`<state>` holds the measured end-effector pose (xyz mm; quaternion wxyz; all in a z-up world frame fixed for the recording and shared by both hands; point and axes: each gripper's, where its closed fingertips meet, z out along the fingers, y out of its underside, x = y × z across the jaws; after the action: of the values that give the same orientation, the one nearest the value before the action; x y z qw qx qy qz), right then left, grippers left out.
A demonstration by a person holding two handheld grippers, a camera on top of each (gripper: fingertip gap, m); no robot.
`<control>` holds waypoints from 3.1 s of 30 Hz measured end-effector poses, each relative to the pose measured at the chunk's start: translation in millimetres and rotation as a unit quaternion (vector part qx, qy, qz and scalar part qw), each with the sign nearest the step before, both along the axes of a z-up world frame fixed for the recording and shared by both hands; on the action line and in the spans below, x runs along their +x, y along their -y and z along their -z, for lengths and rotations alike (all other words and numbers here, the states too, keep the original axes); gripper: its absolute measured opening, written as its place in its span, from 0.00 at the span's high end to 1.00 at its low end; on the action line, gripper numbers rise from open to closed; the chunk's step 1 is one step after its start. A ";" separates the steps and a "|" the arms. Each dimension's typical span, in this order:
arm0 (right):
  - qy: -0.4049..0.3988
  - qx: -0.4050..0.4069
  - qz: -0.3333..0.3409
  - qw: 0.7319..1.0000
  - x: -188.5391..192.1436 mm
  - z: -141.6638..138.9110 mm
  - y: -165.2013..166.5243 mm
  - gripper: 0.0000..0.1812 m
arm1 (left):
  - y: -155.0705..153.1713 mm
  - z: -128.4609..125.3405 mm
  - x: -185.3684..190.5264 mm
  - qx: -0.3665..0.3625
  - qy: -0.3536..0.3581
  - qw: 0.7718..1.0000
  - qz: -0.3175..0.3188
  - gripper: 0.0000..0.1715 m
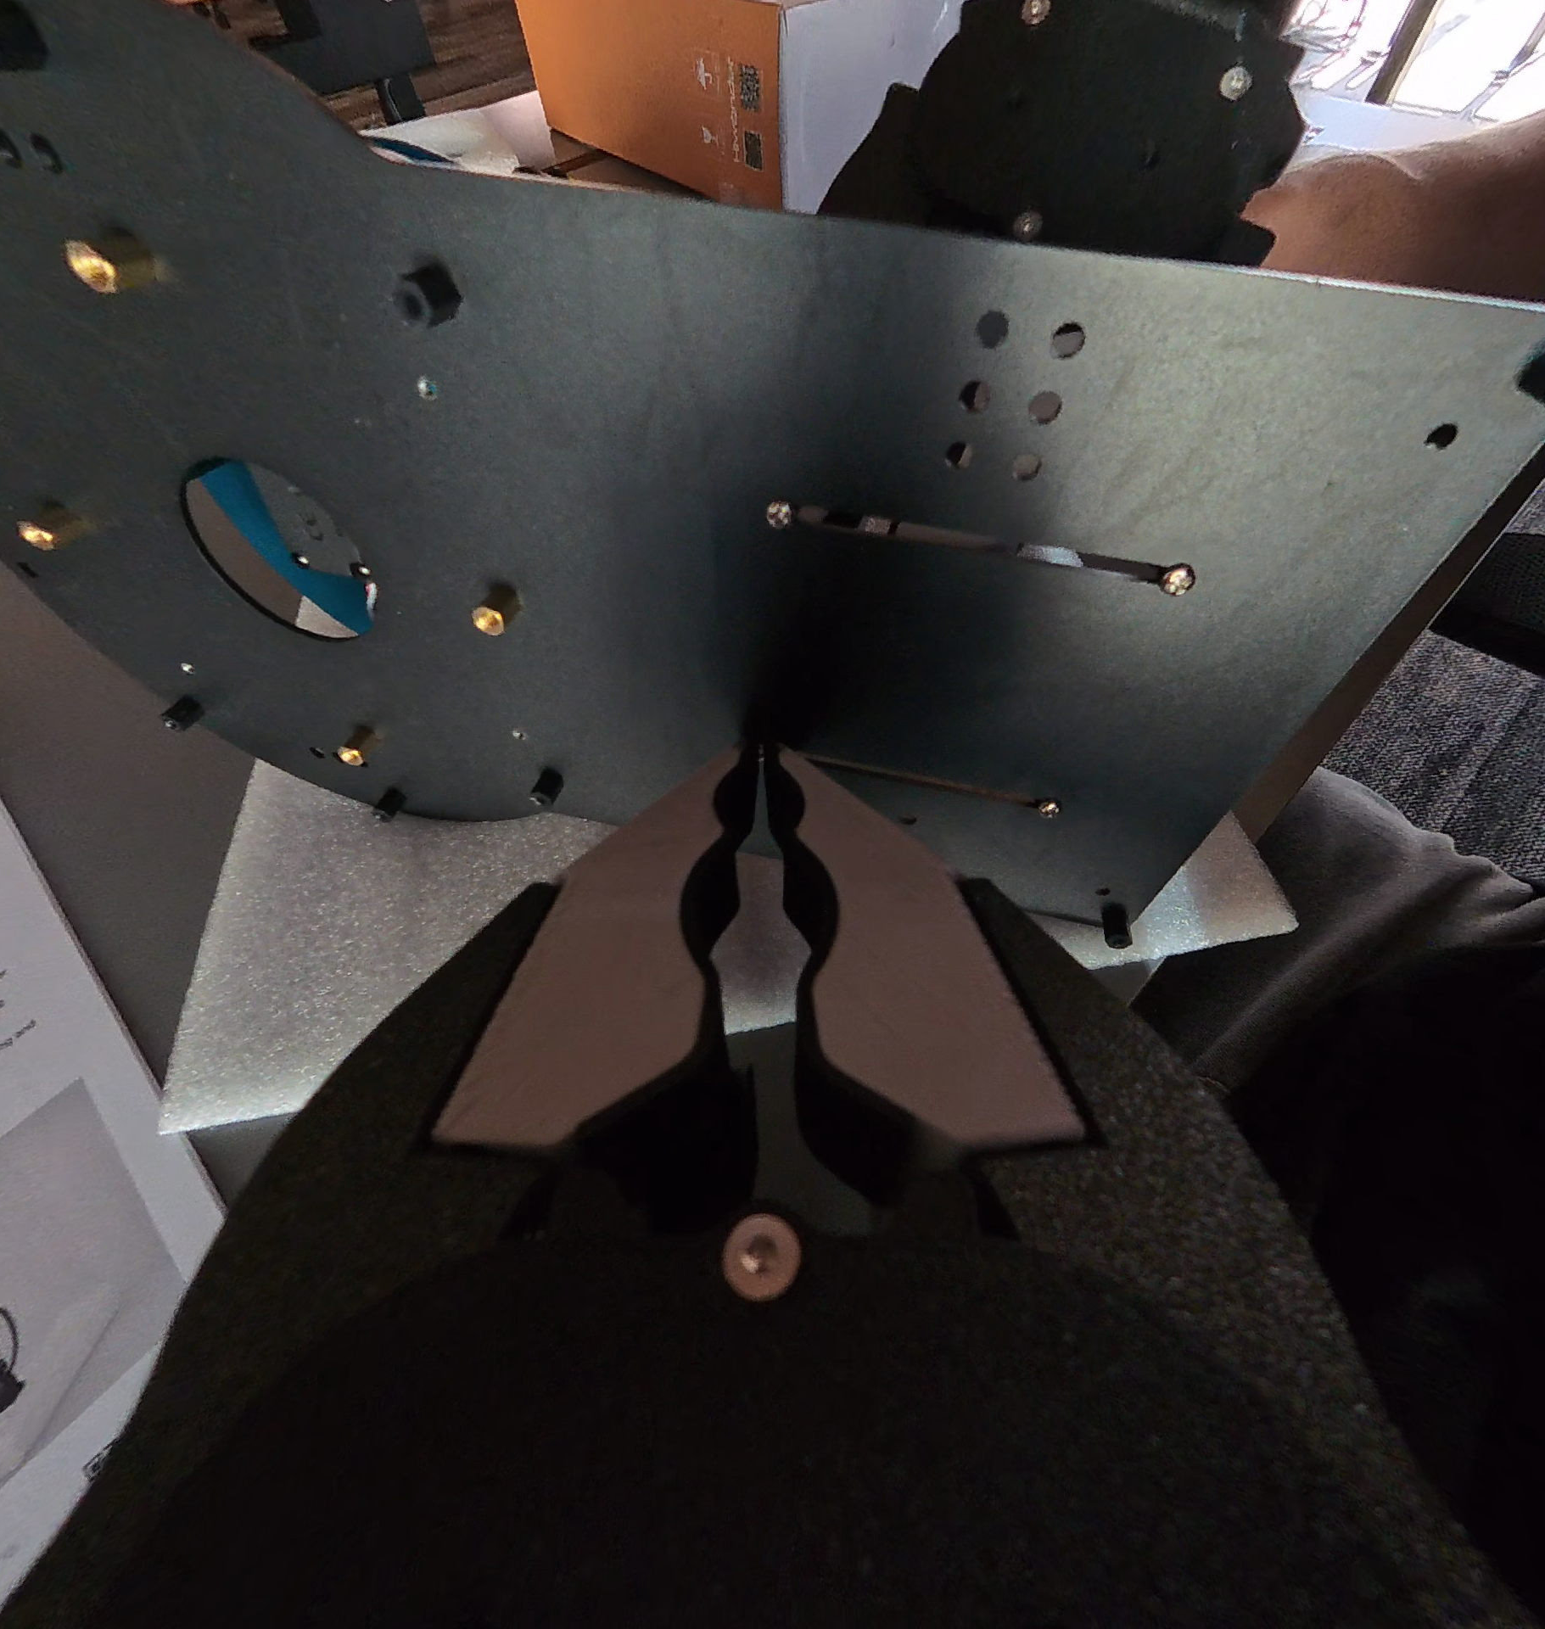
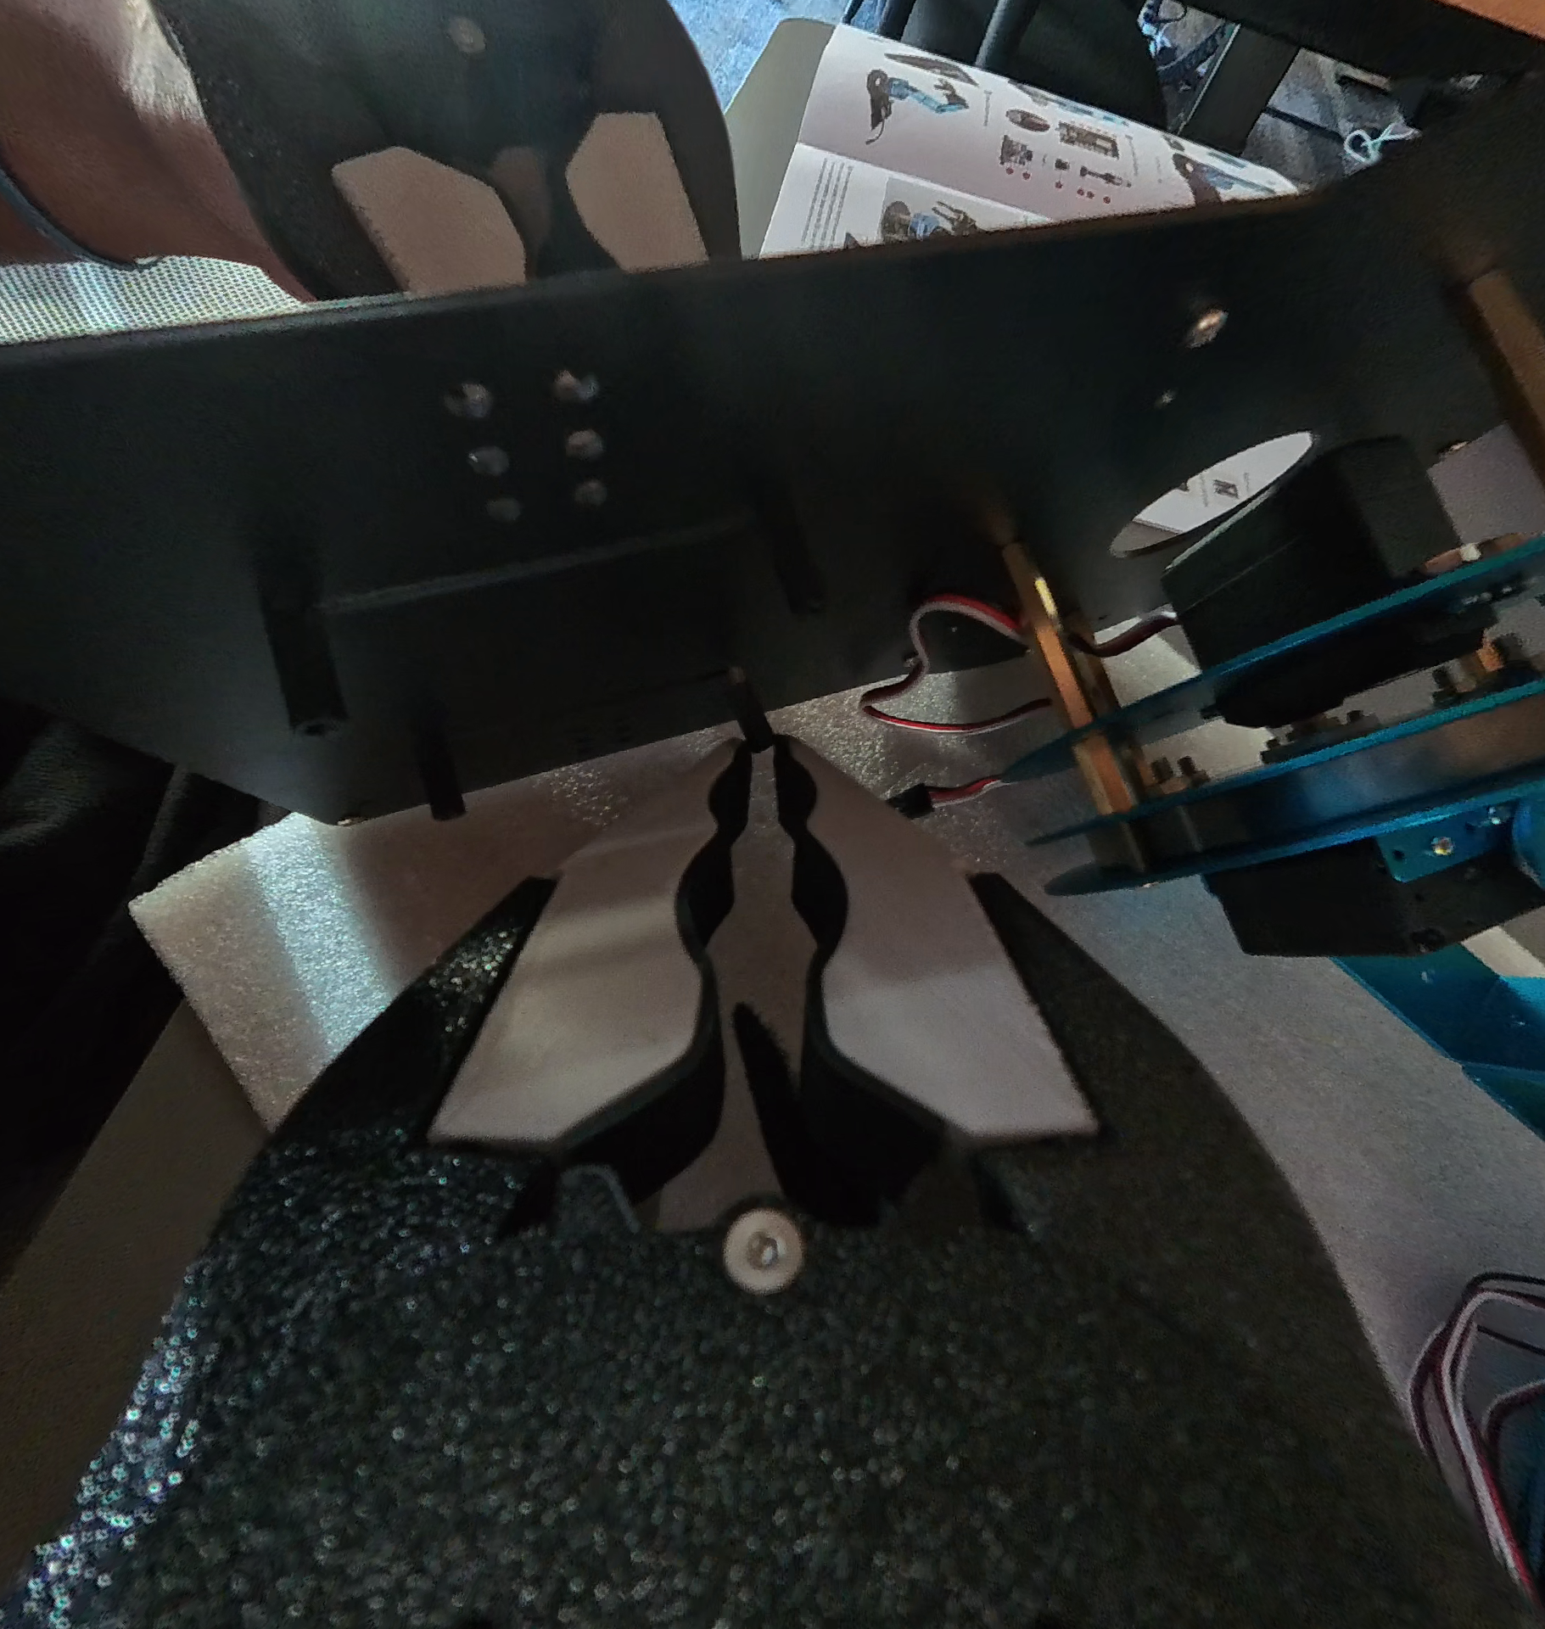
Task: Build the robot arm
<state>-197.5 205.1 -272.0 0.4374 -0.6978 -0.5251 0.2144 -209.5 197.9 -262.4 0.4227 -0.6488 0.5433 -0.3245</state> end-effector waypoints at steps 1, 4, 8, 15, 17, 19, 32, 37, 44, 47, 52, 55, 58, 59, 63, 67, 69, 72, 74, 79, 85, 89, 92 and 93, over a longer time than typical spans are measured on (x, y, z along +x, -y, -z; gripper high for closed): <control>-0.001 0.001 0.000 1.000 0.0 -0.6 0.0 0.98 | 0.0 -0.1 0.0 -0.001 0.000 1.000 0.000 1.00; -0.014 -0.011 -0.003 1.000 0.6 -3.9 0.5 0.98 | 0.0 -0.5 0.0 -0.002 0.002 1.000 0.000 1.00; -0.005 -0.014 0.000 1.000 1.7 -0.9 -0.5 0.98 | 0.0 -0.6 0.0 -0.008 0.006 1.000 0.002 1.00; 0.107 -0.059 -0.027 0.992 43.9 21.5 0.1 0.98 | 0.2 -0.6 0.0 0.000 0.002 1.000 0.000 1.00; 0.113 -0.099 -0.060 0.987 54.7 27.0 11.5 0.98 | 0.2 -0.6 -0.1 0.001 0.004 1.000 0.000 1.00; 0.116 -0.102 -0.067 0.986 61.3 32.8 12.2 0.94 | 0.2 -0.7 -0.1 0.002 0.004 1.000 -0.001 1.00; 0.041 -0.063 -0.137 0.988 60.5 17.6 8.7 0.88 | 0.2 -0.7 -0.2 0.005 0.001 1.000 0.002 1.00; 0.079 -0.087 -0.165 0.979 55.7 32.7 17.4 0.92 | 0.1 -0.6 -0.3 0.008 -0.003 1.000 0.004 1.00; 0.082 -0.092 -0.168 0.978 56.3 33.2 20.8 0.98 | 0.2 -0.5 -0.3 0.009 -0.005 1.000 0.004 1.00; 0.053 -0.060 -0.153 0.985 48.7 19.9 14.1 0.98 | 0.2 -0.6 -0.3 0.013 -0.006 1.000 0.003 1.00; 0.021 0.106 -0.130 0.986 18.9 -5.1 2.4 0.98 | 0.2 -0.5 -0.4 0.008 -0.003 1.000 0.002 1.00; 0.014 0.174 -0.107 0.979 10.8 -14.3 -2.1 0.98 | 0.1 -0.6 -0.3 0.006 -0.002 1.000 0.003 1.00; 0.011 0.150 -0.110 0.982 6.7 -15.2 2.7 0.98 | 0.1 -0.7 -0.3 0.003 0.000 1.000 0.004 1.00; 0.013 0.152 -0.109 0.982 5.0 -15.1 3.0 0.98 | 0.1 -0.6 -0.3 0.002 0.001 1.000 0.004 1.00; 0.046 0.158 -0.100 0.981 0.6 -3.7 1.1 0.98 | 0.2 -0.9 -0.2 -0.009 0.011 1.000 0.001 1.00; 0.060 0.178 -0.096 0.978 -0.5 -1.0 -0.8 0.98 | 0.2 -1.0 -0.2 -0.015 0.016 1.000 0.000 1.00; 0.056 0.192 -0.094 0.975 -2.1 -3.5 -0.7 0.98 | 0.3 -1.0 -0.1 -0.012 0.013 1.000 0.000 1.00; 0.061 0.202 -0.094 0.973 -3.3 -3.4 -0.3 0.98 | 0.4 -1.0 -0.1 -0.011 0.011 1.000 0.001 1.00; 0.058 0.199 -0.094 0.974 -3.1 -3.5 -0.1 0.98 | 0.4 -1.1 0.1 -0.013 0.012 1.000 0.001 1.00; 0.053 0.200 -0.092 0.974 -3.5 -4.6 0.0 0.98 | 0.4 -1.2 0.0 -0.012 0.010 1.000 0.001 1.00; 0.052 0.186 -0.092 0.977 -4.3 -4.3 1.4 0.98 | 0.5 -1.7 0.1 -0.012 0.011 1.000 0.000 1.00; 0.028 0.095 -0.102 0.990 -4.5 -4.6 2.9 0.98 | 0.6 -2.0 0.3 -0.015 0.015 1.000 0.000 1.00; 0.004 0.018 -0.112 0.994 -4.9 -4.2 3.4 0.98 | 0.8 -2.2 0.4 -0.010 0.016 1.000 -0.002 1.00; -0.003 -0.002 -0.114 0.993 -4.8 -4.3 3.7 0.98 | 0.8 -2.3 0.5 -0.010 0.017 1.000 -0.002 1.00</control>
<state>-202.3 201.3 -267.7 0.4100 -0.6335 -0.5996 0.2665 -209.1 197.1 -260.1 0.4258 -0.6485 0.5317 -0.3397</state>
